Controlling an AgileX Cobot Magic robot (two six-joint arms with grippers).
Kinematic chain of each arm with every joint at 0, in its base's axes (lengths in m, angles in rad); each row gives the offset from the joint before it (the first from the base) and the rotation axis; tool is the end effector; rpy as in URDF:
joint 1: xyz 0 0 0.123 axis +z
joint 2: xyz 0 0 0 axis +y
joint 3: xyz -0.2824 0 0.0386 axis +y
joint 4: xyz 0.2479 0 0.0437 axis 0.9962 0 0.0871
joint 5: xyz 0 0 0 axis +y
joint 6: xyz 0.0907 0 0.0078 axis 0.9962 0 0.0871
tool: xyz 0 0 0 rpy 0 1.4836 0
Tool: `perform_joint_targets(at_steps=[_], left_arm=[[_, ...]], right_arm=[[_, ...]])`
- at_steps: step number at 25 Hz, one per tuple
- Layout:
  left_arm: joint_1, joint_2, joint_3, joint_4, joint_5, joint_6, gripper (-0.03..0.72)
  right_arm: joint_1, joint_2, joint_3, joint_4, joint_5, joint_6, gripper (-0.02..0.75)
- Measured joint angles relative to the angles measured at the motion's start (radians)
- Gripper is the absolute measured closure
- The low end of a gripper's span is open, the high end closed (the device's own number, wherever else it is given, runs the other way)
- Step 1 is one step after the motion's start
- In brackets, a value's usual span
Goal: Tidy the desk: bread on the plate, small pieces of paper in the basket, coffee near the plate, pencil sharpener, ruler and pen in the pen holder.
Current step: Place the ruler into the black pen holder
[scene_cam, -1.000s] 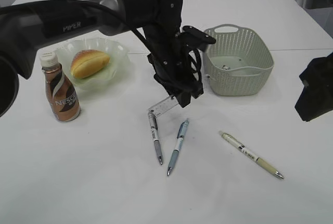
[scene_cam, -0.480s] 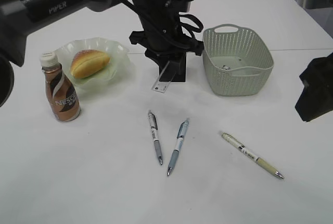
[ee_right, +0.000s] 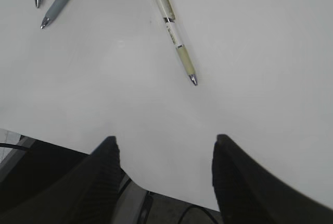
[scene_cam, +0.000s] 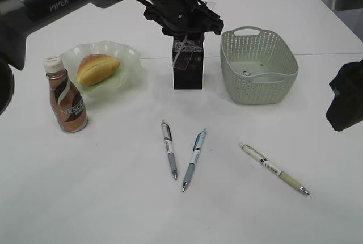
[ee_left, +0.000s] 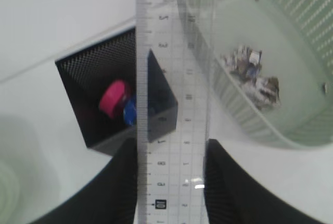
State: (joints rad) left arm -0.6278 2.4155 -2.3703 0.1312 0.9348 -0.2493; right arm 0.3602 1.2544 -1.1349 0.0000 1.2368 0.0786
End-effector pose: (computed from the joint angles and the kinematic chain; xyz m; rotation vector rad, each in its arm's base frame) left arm 0.4454 -0.3114 0.2437 0.5131 2.4114 -0.2204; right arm 0.2125 0.0800 0.3303 -0.3993 2.8175 0.0941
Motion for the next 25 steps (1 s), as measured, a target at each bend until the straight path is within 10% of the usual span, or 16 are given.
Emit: perform_joint_targets(at_steps=[25], left_arm=[[0.004,0.036,0.0,0.217,-0.55,-0.023,0.427]], right_arm=[[0.0,0.0,0.0,-0.056,0.0,0.0,0.29]])
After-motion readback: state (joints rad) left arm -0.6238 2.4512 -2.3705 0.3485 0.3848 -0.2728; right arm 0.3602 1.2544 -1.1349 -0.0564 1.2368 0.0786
